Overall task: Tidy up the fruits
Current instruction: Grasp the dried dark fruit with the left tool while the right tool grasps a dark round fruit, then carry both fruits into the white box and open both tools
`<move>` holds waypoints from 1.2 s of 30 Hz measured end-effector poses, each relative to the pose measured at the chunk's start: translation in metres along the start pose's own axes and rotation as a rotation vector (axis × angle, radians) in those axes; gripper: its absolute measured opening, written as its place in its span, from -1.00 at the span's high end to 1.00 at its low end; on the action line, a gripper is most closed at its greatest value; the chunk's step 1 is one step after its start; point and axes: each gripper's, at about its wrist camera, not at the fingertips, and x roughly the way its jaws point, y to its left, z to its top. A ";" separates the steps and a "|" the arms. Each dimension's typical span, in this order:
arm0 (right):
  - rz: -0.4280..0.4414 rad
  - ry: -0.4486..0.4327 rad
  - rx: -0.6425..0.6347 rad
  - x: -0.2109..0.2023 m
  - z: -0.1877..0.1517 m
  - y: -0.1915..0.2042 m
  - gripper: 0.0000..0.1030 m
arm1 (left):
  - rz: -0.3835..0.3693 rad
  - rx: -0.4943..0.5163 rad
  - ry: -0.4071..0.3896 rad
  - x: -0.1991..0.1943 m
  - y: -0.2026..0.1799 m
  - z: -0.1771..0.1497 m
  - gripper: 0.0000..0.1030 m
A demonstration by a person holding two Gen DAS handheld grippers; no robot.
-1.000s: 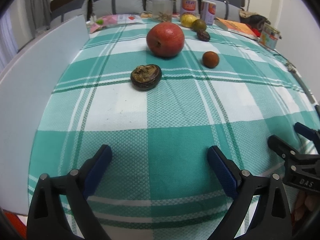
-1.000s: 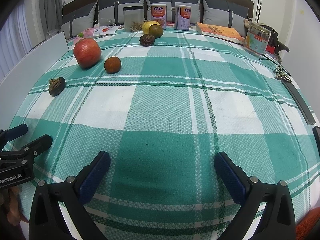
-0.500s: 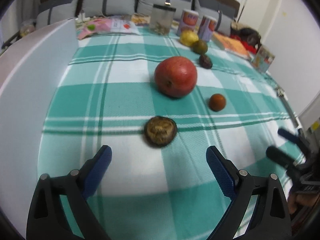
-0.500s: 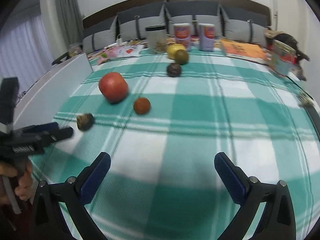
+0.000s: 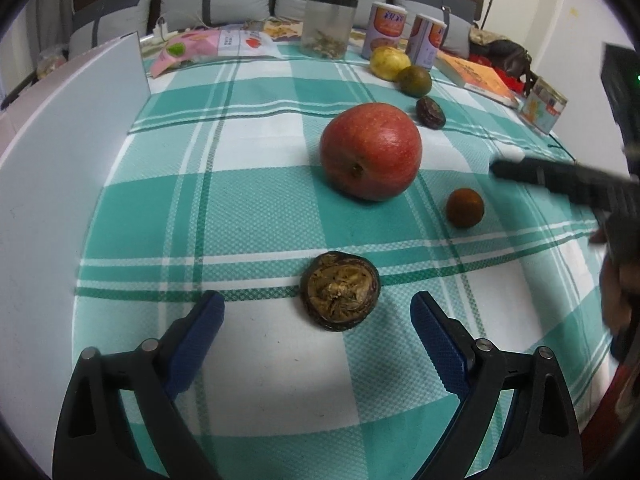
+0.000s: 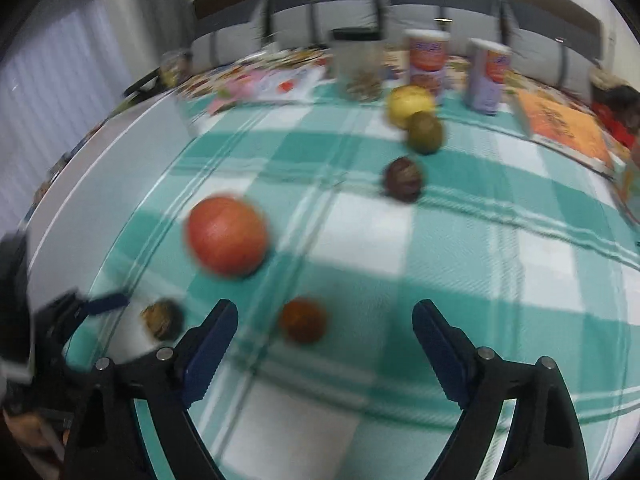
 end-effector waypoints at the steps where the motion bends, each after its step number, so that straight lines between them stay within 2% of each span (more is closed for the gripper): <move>1: -0.003 0.007 0.053 0.005 0.009 -0.014 -0.72 | 0.005 0.002 0.001 0.001 0.001 0.001 -0.79; 2: -0.008 0.016 0.086 0.011 0.017 -0.023 -0.72 | 0.012 0.005 0.004 0.002 0.001 0.001 -0.74; 4: -0.007 0.045 0.098 0.027 0.037 -0.032 -0.70 | 0.007 0.002 0.024 0.006 0.002 0.002 -0.37; 8: -0.012 0.104 0.067 0.060 0.070 -0.028 -0.62 | -0.002 0.000 0.040 0.009 0.002 0.006 -0.32; 10: -0.028 0.125 0.073 0.077 0.083 -0.027 -0.55 | -0.016 0.001 0.045 0.010 0.002 0.008 -0.15; 11: -0.038 0.140 0.083 0.084 0.088 -0.029 -0.42 | -0.021 0.007 0.046 0.011 0.002 0.009 -0.06; 12: -0.038 0.162 0.099 0.093 0.092 -0.032 -0.24 | -0.026 0.009 0.050 0.011 0.002 0.010 0.17; 13: -0.034 0.178 0.106 0.099 0.094 -0.033 -0.15 | -0.029 0.008 0.055 0.012 0.002 0.011 0.17; 14: -0.040 0.197 0.107 0.104 0.094 -0.034 0.12 | -0.034 0.003 0.058 0.013 0.003 0.013 0.17; 15: -0.062 0.198 0.096 0.104 0.093 -0.035 0.23 | -0.039 -0.001 0.061 0.013 0.004 0.014 0.18; 17: -0.046 0.183 0.106 0.097 0.092 -0.038 0.23 | -0.038 -0.013 0.061 0.010 0.006 0.015 0.18; 21: 0.007 0.180 0.106 0.063 0.083 -0.035 0.23 | -0.058 -0.064 0.083 -0.004 0.010 0.020 0.19; 26: 0.064 0.226 -0.015 -0.003 0.075 0.006 0.23 | -0.078 -0.113 0.101 -0.054 0.013 0.041 0.18; 32: 0.239 0.227 -0.172 -0.088 0.060 0.110 0.23 | -0.064 -0.102 0.058 -0.142 0.028 0.059 0.18; 36: 0.338 0.202 -0.280 -0.129 0.059 0.191 0.23 | -0.020 -0.087 0.033 -0.203 0.059 0.064 0.18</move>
